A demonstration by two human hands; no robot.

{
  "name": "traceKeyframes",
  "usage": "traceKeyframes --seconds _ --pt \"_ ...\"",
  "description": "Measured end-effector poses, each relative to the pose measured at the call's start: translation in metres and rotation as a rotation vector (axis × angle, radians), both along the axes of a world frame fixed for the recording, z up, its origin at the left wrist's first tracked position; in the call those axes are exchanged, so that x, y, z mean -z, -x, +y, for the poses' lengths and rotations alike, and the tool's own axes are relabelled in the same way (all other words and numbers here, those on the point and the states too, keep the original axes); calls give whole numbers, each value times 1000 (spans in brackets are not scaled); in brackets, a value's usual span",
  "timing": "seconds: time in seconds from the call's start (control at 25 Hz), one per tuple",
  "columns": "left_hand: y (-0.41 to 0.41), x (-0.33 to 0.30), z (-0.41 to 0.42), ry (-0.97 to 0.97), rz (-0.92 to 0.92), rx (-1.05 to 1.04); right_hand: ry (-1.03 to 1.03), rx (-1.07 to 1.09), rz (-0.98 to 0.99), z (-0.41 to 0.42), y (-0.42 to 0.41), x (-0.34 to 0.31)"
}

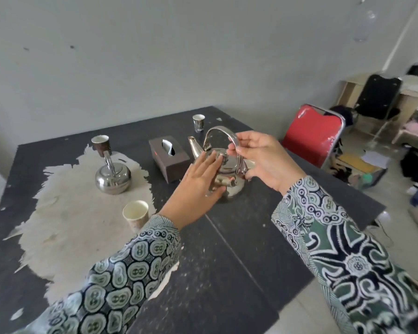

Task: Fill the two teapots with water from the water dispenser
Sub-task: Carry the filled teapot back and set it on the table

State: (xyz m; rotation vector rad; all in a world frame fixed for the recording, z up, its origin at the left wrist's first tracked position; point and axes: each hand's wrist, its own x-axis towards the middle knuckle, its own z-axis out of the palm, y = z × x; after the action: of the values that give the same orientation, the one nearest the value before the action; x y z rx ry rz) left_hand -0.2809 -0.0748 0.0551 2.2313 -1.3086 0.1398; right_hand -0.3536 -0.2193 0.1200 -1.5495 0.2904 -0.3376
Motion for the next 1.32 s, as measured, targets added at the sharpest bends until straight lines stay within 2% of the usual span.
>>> traceKeyframes --seconds 0.08,0.36,0.52,0.72,0.92,1.04,1.16,1.32 --pt "-21 0 -45 14 -38 -92 -9 -44 -2 -45 -35 -6" --pt "-73 11 -149 -172 -33 -261 56 -89 -7 -146 -125 -2" --pt "-116 27 -184 -336 34 -324 94 -134 21 -182 -172 25" --pt "-158 56 -216 -457 60 -365 33 -138 57 -217 -220 69" --pt "-204 75 -246 -433 78 -440 36 -168 96 -246 -281 94" --pt "-220 100 -258 -386 259 -481 96 -186 151 -254 -310 110" --pt "-221 130 -264 -438 405 -441 165 -178 212 -264 -327 126" --pt "-249 139 -267 -383 372 -458 199 -178 263 -273 -346 147"
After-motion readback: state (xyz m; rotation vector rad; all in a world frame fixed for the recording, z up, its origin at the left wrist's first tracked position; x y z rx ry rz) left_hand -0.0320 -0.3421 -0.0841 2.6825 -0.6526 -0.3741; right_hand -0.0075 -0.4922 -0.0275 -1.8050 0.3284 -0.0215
